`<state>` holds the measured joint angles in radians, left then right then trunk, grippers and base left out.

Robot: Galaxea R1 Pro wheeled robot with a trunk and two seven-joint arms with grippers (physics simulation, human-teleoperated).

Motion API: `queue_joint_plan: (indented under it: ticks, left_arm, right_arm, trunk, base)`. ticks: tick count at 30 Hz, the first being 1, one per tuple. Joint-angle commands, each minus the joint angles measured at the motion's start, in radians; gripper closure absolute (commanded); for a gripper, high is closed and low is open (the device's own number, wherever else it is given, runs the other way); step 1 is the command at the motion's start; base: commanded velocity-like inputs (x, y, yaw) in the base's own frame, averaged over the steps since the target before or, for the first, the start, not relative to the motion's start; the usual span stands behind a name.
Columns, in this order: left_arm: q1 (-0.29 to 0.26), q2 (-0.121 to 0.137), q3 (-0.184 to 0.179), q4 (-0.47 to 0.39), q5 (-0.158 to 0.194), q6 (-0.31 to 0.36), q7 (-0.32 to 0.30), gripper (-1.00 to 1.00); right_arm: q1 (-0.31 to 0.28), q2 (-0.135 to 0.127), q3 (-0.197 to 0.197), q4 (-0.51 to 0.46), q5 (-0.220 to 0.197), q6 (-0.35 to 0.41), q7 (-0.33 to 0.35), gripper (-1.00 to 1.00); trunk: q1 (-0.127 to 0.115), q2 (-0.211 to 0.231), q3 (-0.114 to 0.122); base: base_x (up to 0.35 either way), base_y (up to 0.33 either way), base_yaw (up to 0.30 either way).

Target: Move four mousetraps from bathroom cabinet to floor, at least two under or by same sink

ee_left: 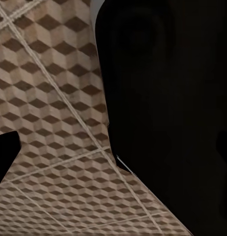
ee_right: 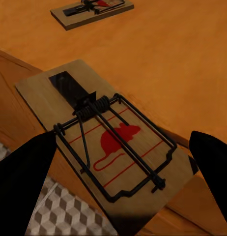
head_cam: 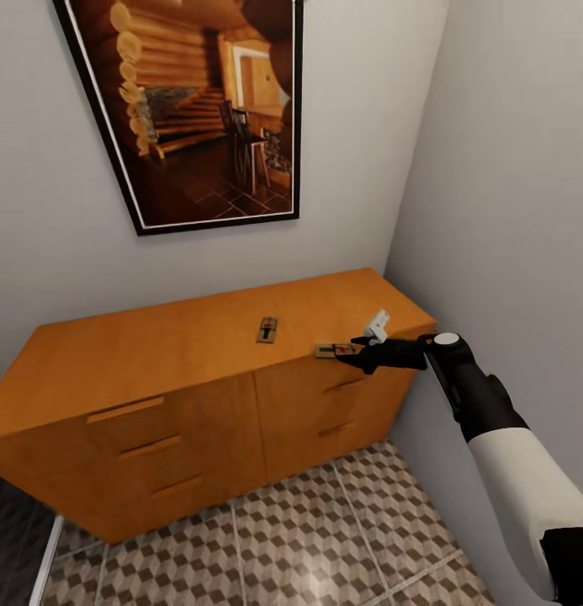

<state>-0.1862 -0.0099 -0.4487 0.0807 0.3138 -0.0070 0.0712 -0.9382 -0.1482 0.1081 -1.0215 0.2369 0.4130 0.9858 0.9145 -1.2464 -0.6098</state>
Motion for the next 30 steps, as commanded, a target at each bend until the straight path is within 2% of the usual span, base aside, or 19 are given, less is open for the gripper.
queue_joint_plan:
  ticks: [1, 16, 21, 26, 28, 30]
  left_arm:
    - [-0.001, -0.001, -0.008, 0.002, 0.008, -0.001, 0.001, -1.0]
    - [-0.001, 0.0, -0.008, 0.002, 0.009, -0.001, 0.001, -1.0]
    - [-0.001, 0.011, -0.008, 0.001, 0.008, -0.002, 0.001, -1.0]
    - [-0.001, 0.015, -0.008, 0.0, 0.008, -0.008, -0.002, -1.0]
    - [-0.001, 0.016, -0.008, -0.001, 0.008, -0.011, -0.002, -1.0]
    - [-0.001, 0.016, -0.009, -0.002, 0.007, -0.013, -0.002, -1.0]
  right_arm:
    - [-0.001, -0.001, 0.001, -0.002, 0.004, 0.006, 0.004, 1.0]
    - [-0.001, 0.0, 0.002, -0.001, 0.004, 0.006, 0.003, 1.0]
    - [-0.001, -0.001, 0.003, 0.017, 0.003, 0.001, 0.006, 1.0]
    - [-0.001, -0.005, 0.004, 0.09, 0.002, -0.019, 0.007, 1.0]
    - [-0.001, -0.014, 0.004, 0.134, 0.002, -0.051, 0.007, 1.0]
    - [-0.001, -0.024, 0.005, 0.206, 0.002, -0.116, 0.008, 1.0]
  trunk:
    - [-0.001, -0.001, -0.001]
    - [-0.001, -0.001, -0.001]
    - [-0.001, -0.001, -0.001]
    - [-0.001, -0.001, -0.001]
    - [-0.001, -0.001, -0.001]
    - [-0.001, -0.001, -0.001]
  base:
    - [-0.337, 0.0, 0.0]
    - [-0.337, 0.0, 0.0]
    - [-0.206, 0.0, 0.0]
    - [-0.028, 0.0, 0.0]
    - [-0.006, 0.0, 0.0]
    - [-0.003, 0.0, 0.0]
